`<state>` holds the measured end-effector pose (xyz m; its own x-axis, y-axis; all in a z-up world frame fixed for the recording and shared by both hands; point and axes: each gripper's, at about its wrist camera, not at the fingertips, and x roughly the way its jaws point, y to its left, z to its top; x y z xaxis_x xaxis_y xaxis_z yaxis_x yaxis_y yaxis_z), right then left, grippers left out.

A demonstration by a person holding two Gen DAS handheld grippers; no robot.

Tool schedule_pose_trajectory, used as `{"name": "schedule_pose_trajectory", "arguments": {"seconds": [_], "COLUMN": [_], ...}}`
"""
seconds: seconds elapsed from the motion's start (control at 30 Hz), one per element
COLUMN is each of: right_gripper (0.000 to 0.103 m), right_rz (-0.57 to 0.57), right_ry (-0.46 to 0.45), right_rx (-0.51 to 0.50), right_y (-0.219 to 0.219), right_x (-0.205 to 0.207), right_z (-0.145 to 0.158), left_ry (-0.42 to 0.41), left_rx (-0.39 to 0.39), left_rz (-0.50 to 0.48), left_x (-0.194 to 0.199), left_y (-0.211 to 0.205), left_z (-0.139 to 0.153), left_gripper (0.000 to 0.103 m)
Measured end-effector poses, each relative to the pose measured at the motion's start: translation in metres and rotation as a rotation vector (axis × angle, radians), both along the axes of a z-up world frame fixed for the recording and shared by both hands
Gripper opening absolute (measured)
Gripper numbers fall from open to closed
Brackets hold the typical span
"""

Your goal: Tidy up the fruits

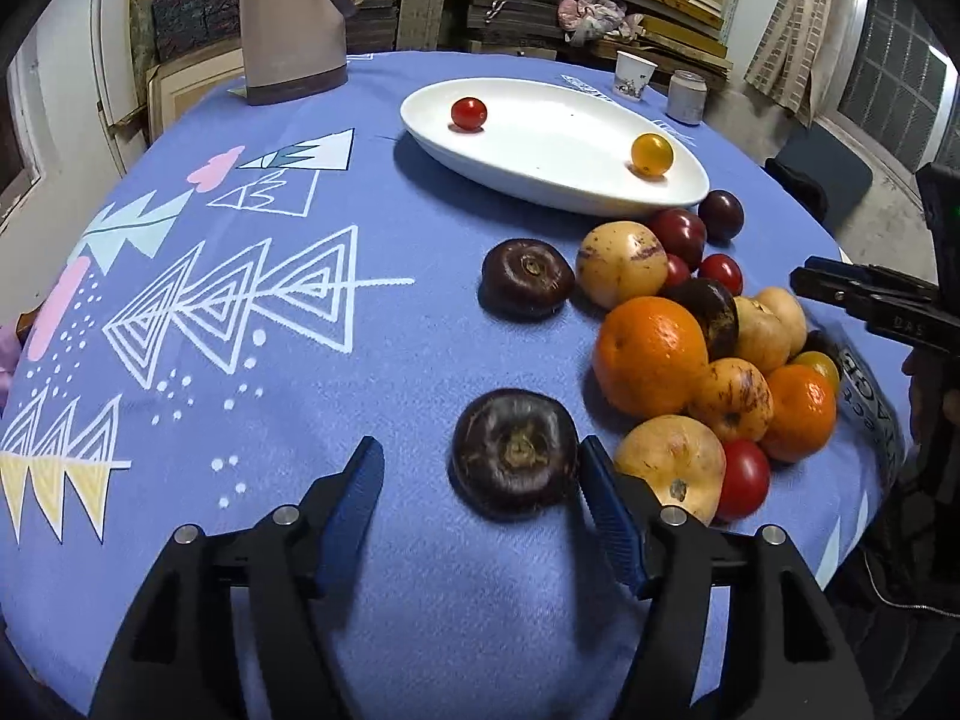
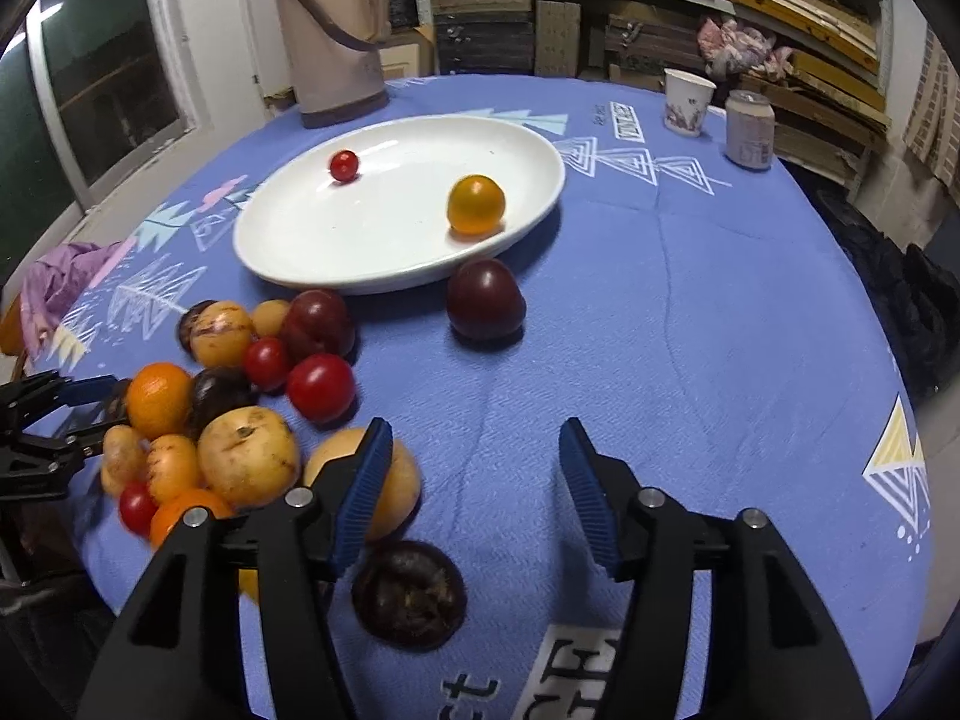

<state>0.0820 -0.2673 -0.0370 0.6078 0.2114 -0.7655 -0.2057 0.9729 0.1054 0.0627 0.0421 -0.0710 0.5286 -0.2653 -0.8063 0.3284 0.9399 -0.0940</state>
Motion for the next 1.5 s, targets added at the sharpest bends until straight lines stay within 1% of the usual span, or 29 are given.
{"name": "schedule_pose_trajectory", "arguments": {"seconds": [0.03,0.07,0.1,0.13,0.2,0.3,0.37,0.5,0.6,0.63,0.67,0.73,0.77,0.83,0.87,0.93,1.13,1.23,1.37,1.5], "right_gripper": [0.065,0.069,0.070,0.070,0.070,0.070,0.070,0.070,0.069,0.067,0.059,0.052,0.052,0.051,0.049,0.040,0.040,0.040,0.040,0.040], "right_rz": [0.008,0.010,0.011,0.015,0.012,0.012,0.031,0.117,0.178,0.179,0.171,0.165,0.165,0.172,0.172,0.172,0.149,0.149,0.155,0.175], "right_ry": [-0.008,-0.020,-0.025,-0.029,-0.031,-0.030,-0.026,-0.004,0.031,0.040,0.049,0.070,0.077,0.087,0.068,0.072,0.056,0.043,0.011,-0.038], "right_rx": [0.001,-0.008,-0.013,-0.015,-0.014,-0.007,-0.031,-0.048,-0.093,-0.102,-0.109,-0.106,-0.113,-0.161,-0.174,-0.151,-0.103,-0.060,-0.009,0.009], "right_y": [-0.001,-0.002,-0.003,-0.003,-0.005,-0.005,-0.002,0.003,0.009,0.011,0.012,0.014,0.017,0.026,0.031,0.033,0.024,0.019,0.017,0.023], "right_x": [-0.004,-0.009,-0.012,-0.014,-0.019,-0.021,-0.023,-0.037,-0.050,-0.050,-0.050,-0.046,-0.043,-0.041,-0.041,-0.038,-0.038,-0.038,-0.034,-0.021], "right_z": [0.002,0.006,0.007,0.009,0.010,0.011,0.011,0.010,0.003,-0.001,-0.005,-0.012,-0.016,-0.024,-0.025,-0.026,-0.015,-0.005,0.010,0.028], "left_ry": [-0.002,-0.005,-0.007,-0.013,-0.034,-0.023,-0.018,-0.011,-0.011,-0.009,-0.007,-0.001,-0.001,0.003,0.004,0.001,-0.006,-0.024,-0.047,-0.055], "left_rx": [0.001,-0.002,-0.010,-0.016,0.006,0.003,0.014,0.002,0.006,0.008,0.011,0.019,0.023,0.024,0.022,0.020,0.005,-0.010,-0.002,-0.005], "left_rz": [-0.004,-0.011,-0.021,-0.045,-0.058,-0.055,-0.055,-0.048,-0.044,-0.042,-0.041,-0.041,-0.041,-0.039,-0.037,-0.033,-0.027,-0.024,-0.012,0.003], "left_x": [0.000,0.000,0.001,0.000,-0.002,-0.001,-0.001,0.001,0.003,0.004,0.004,0.005,0.005,0.006,0.006,0.008,0.009,0.007,0.011,0.024], "left_y": [0.000,0.000,-0.002,-0.005,-0.010,-0.009,-0.009,-0.007,-0.009,-0.010,-0.010,-0.011,-0.012,-0.012,-0.012,-0.014,-0.011,-0.007,-0.005,-0.002], "left_z": [0.000,0.000,0.000,0.000,0.000,0.000,0.002,0.001,0.001,0.001,0.001,0.001,0.001,0.001,0.002,0.001,0.002,0.010,0.019,0.031], "left_gripper": [0.066,0.060,0.055,0.042,0.042,0.042,0.042,0.042,0.042,0.042,0.042,0.042,0.042,0.042,0.042,0.042,0.042,0.042,0.042,0.042]}}
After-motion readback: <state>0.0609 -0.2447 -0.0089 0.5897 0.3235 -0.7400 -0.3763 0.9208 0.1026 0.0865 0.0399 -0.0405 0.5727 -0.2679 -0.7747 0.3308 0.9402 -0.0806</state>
